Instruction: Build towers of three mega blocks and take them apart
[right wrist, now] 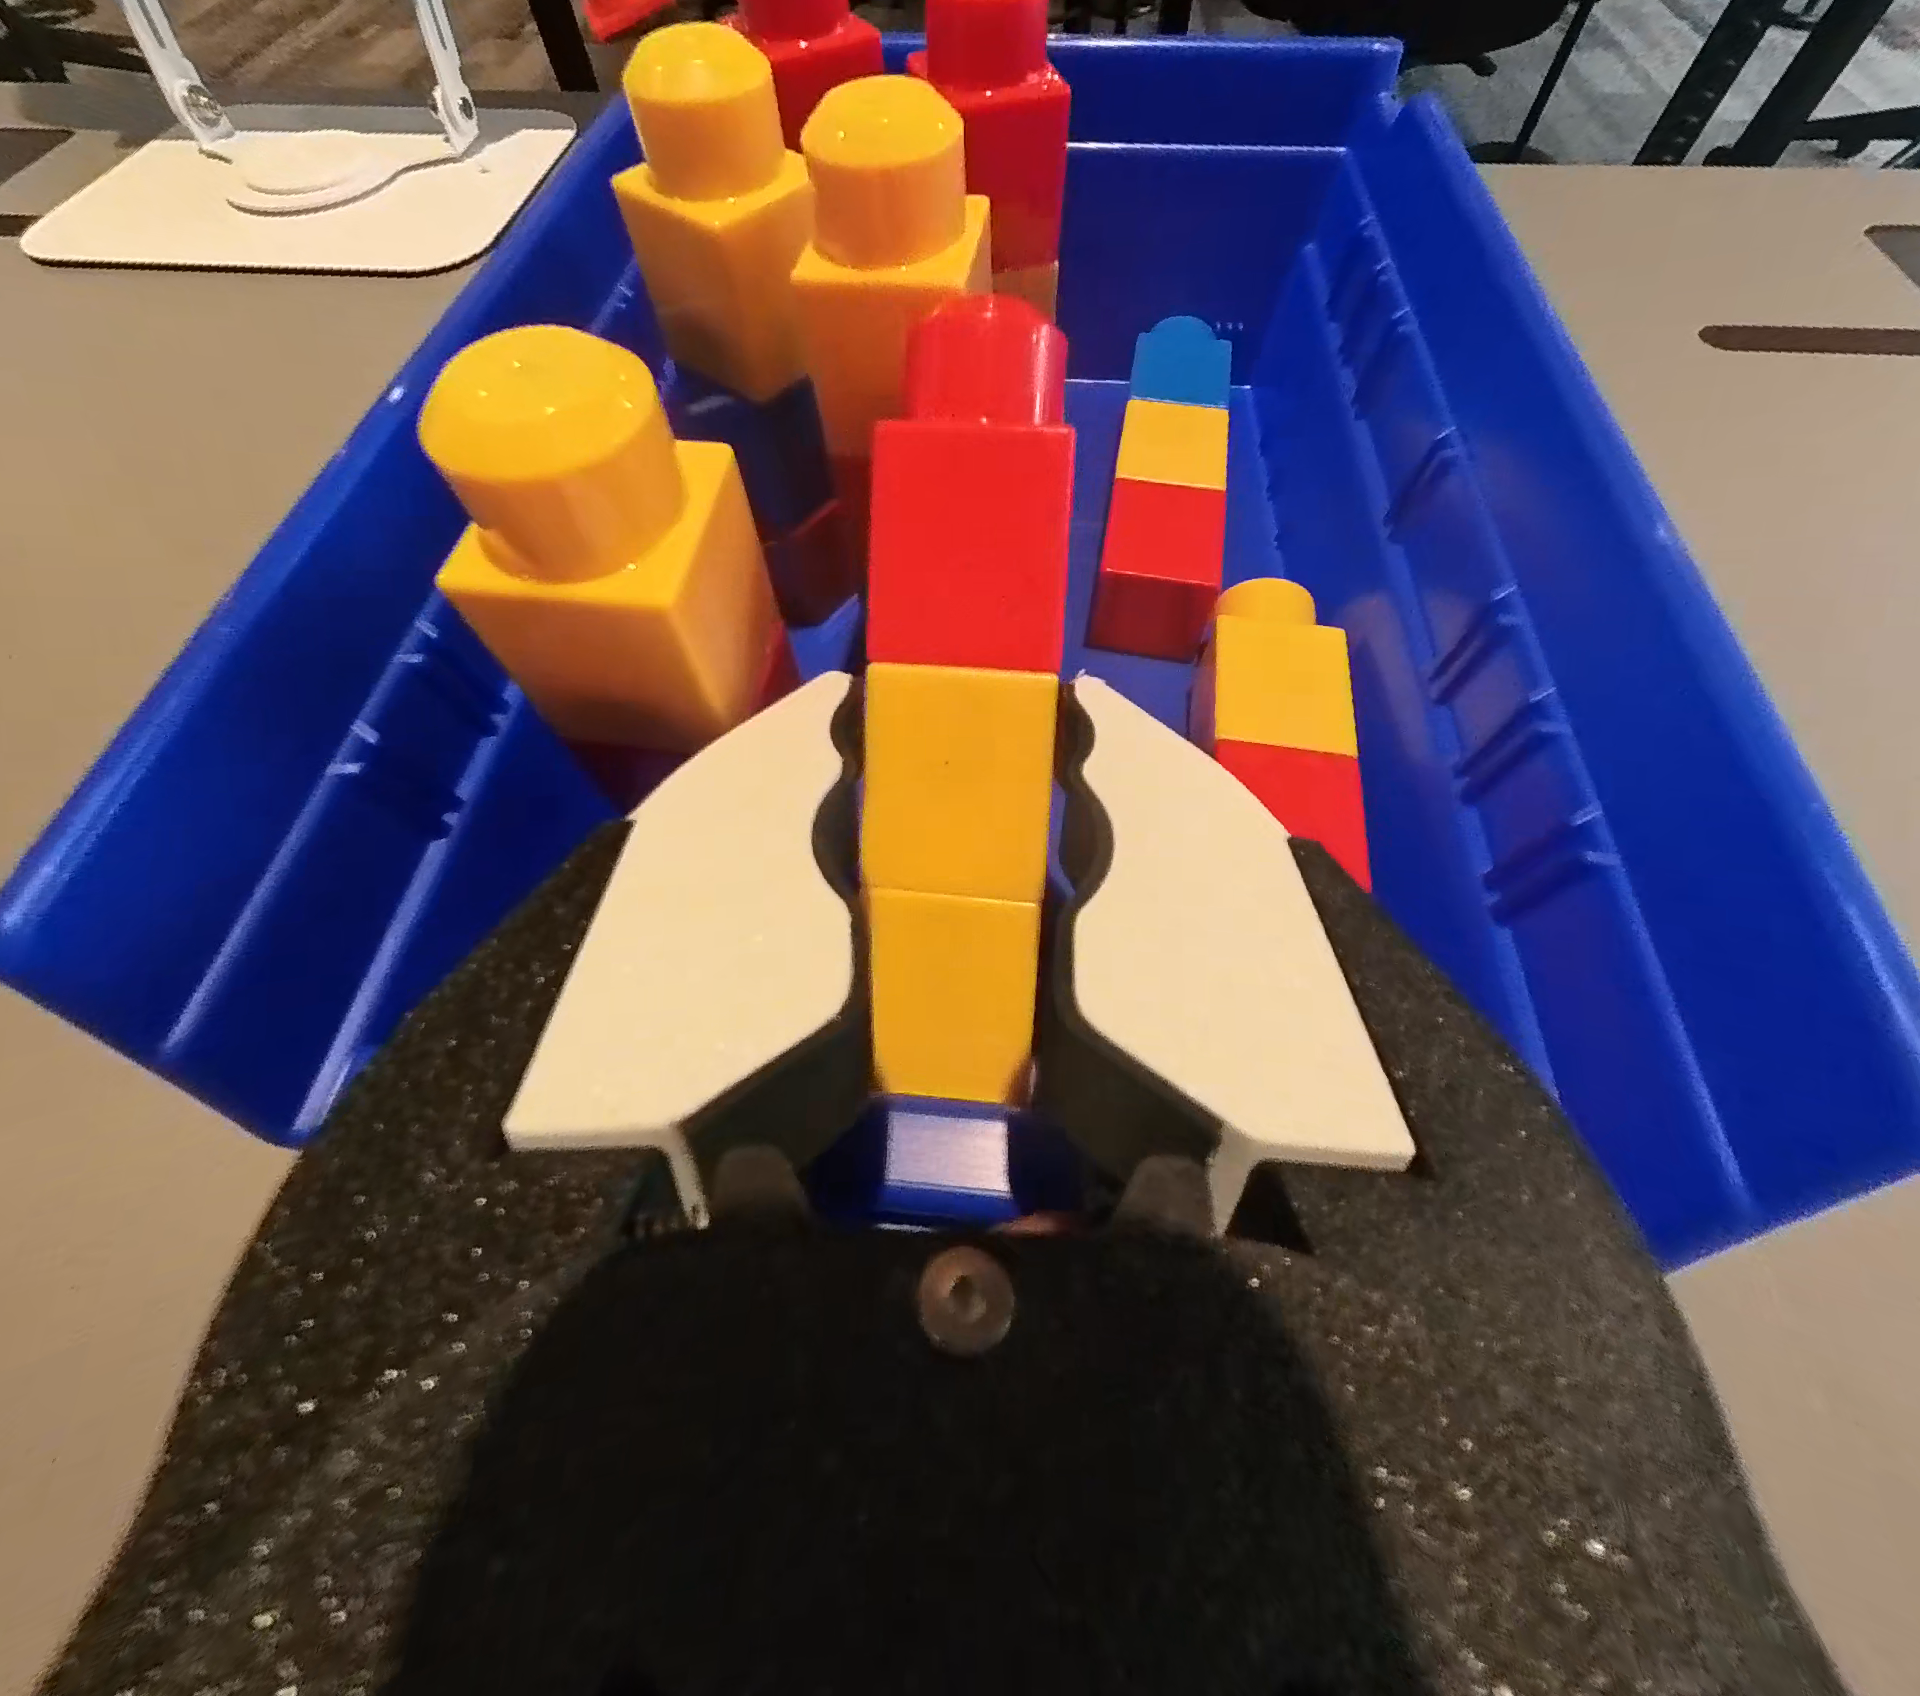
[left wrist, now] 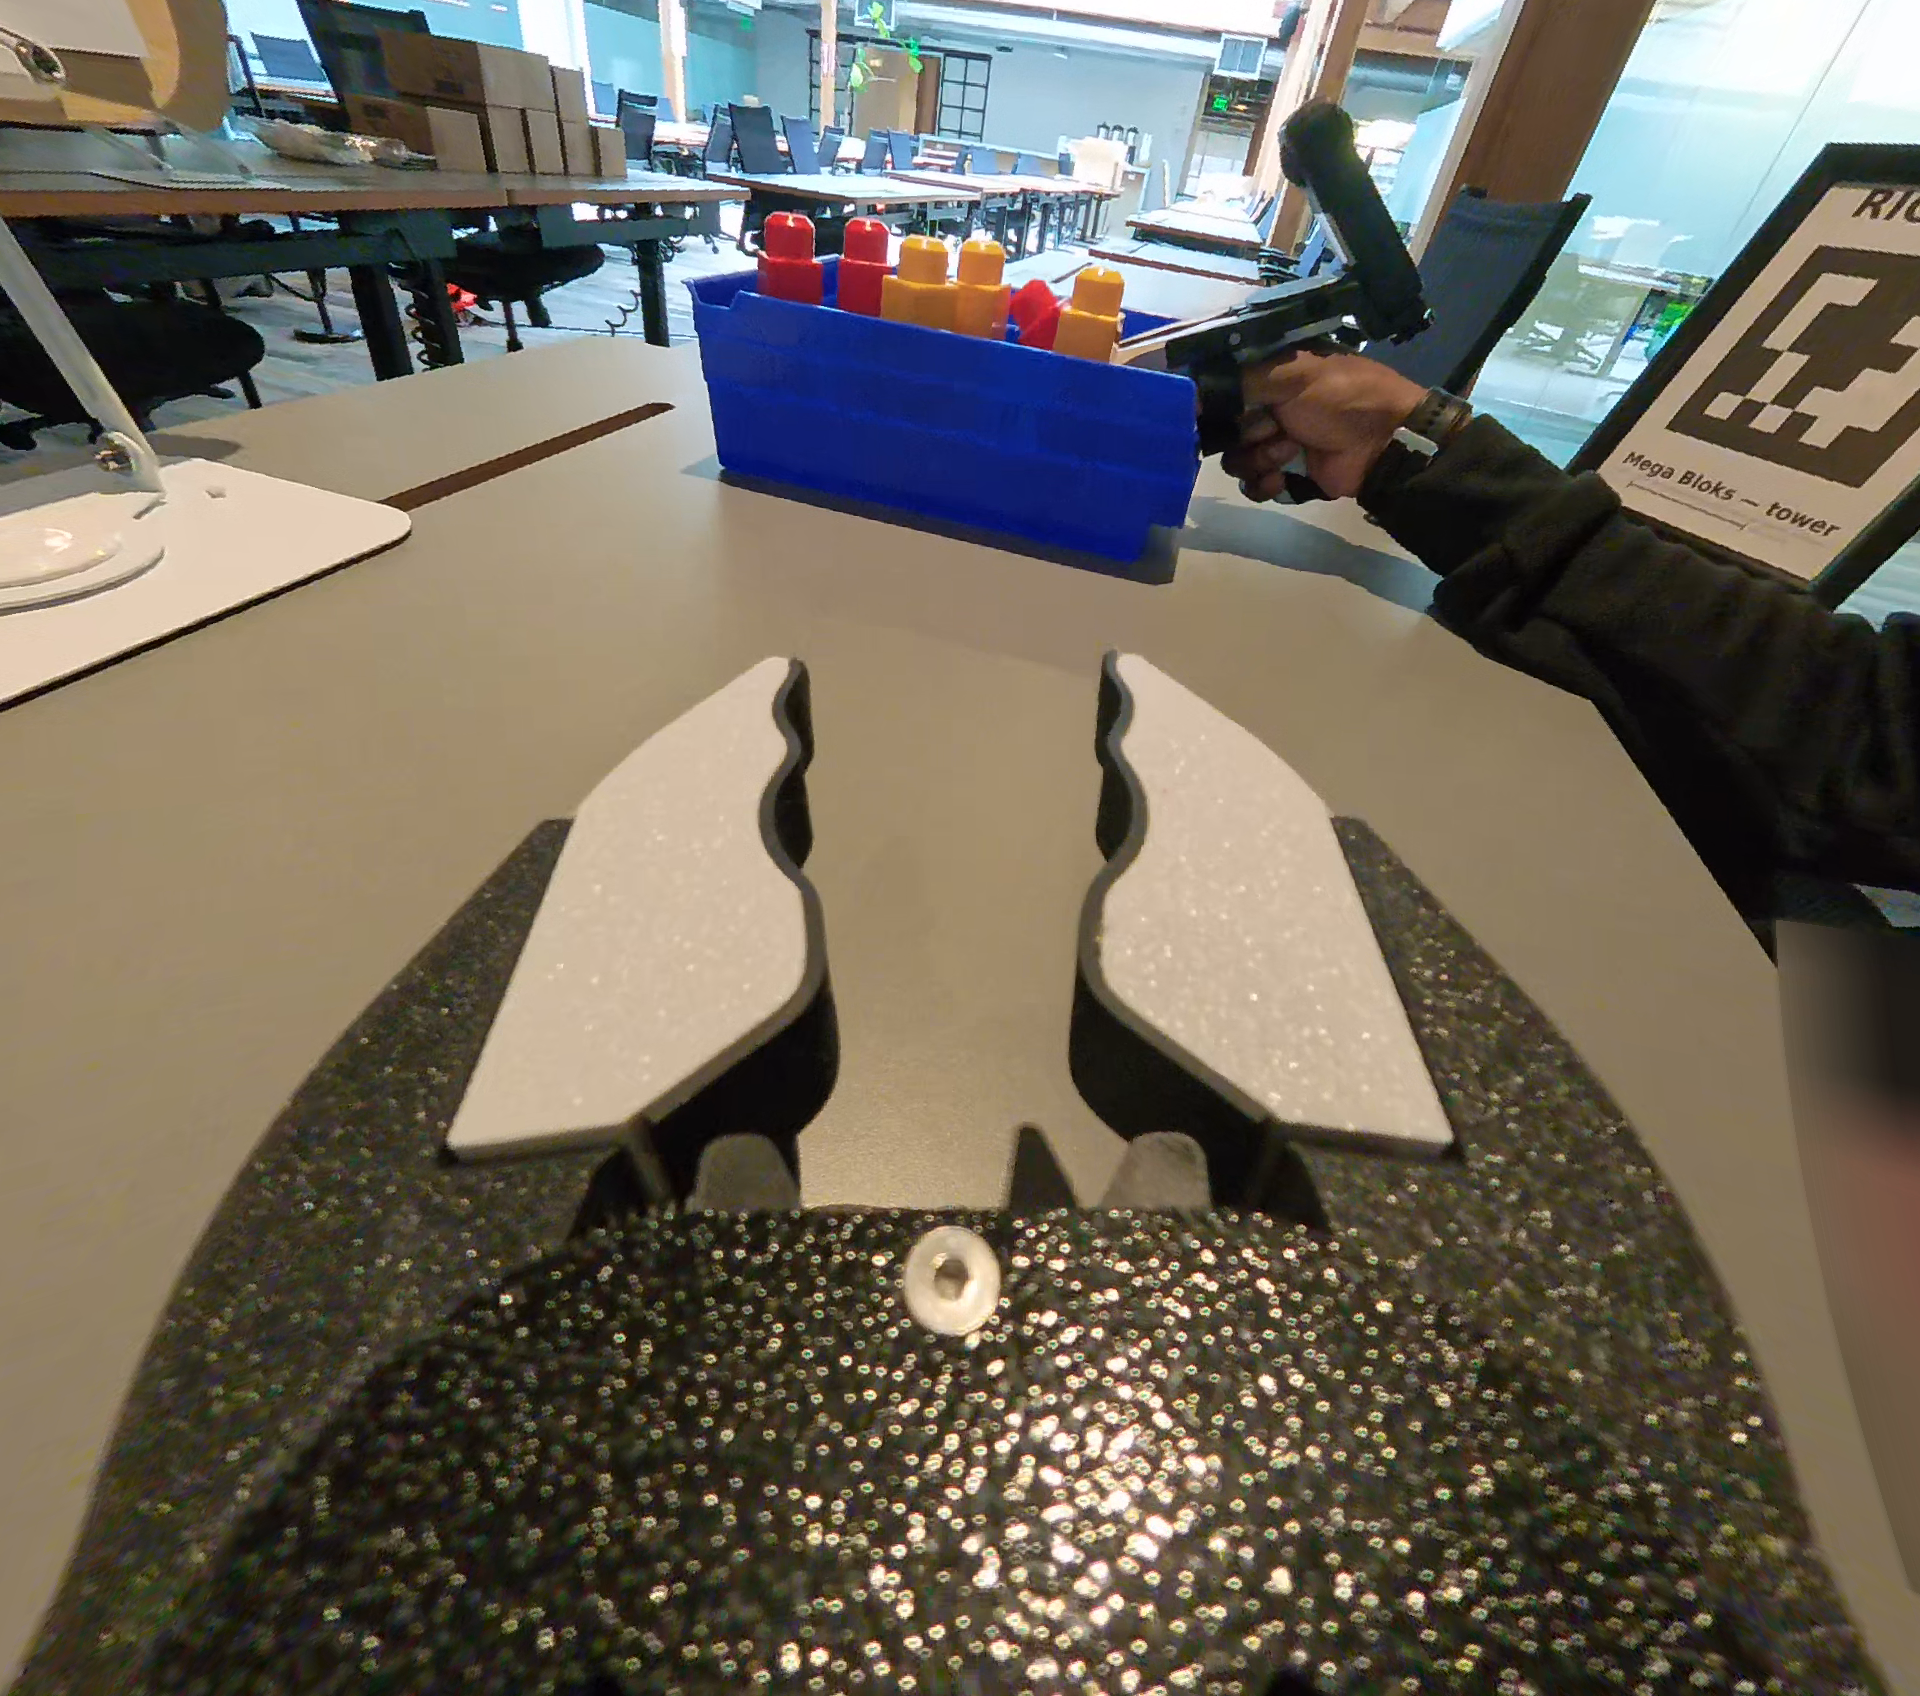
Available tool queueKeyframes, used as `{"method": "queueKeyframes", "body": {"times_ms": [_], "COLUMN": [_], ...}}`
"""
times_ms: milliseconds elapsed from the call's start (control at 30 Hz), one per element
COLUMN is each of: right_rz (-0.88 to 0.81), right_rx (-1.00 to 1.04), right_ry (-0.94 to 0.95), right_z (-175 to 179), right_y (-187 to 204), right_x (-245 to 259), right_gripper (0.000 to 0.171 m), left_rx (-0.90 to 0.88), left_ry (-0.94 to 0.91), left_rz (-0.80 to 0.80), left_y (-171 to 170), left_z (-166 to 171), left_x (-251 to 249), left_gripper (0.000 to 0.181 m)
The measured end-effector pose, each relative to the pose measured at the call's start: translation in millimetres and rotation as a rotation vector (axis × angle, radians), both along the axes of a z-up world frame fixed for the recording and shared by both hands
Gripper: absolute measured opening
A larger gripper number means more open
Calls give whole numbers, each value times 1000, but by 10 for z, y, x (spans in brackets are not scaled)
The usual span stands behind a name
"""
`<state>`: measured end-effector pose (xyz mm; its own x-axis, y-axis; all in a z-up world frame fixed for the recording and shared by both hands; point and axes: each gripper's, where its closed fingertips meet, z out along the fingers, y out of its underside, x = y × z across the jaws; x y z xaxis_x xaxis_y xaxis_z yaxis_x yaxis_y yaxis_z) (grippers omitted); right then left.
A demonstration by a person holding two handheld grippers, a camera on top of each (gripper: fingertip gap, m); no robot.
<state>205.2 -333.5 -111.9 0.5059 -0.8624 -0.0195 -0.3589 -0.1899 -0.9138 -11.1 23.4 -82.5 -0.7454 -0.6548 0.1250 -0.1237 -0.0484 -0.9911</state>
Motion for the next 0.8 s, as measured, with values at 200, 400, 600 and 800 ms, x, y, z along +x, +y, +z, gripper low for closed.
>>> {"method": "queueKeyframes", "body": {"times_ms": [200,400,600,800], "right_rz": [-2,-40,-78,-288], "right_rx": [-2,70,185,183], "right_ry": [3,-59,-183,-319], "right_z": [-2,164,462,681], "right_y": [-5,-98,-281,-1028], "right_x": [-4,10,0,-18], "right_gripper": [35,41,41,40], "left_rx": [15,35,44,46], "left_ry": [-3,-8,-12,-11], "left_rz": [-4,-8,-9,-8], "left_y": [-19,-43,-53,-53], "left_z": [-11,-24,-29,-31], "left_x": [-6,-15,-22,-23], "left_gripper": [52,52,52,52]}}
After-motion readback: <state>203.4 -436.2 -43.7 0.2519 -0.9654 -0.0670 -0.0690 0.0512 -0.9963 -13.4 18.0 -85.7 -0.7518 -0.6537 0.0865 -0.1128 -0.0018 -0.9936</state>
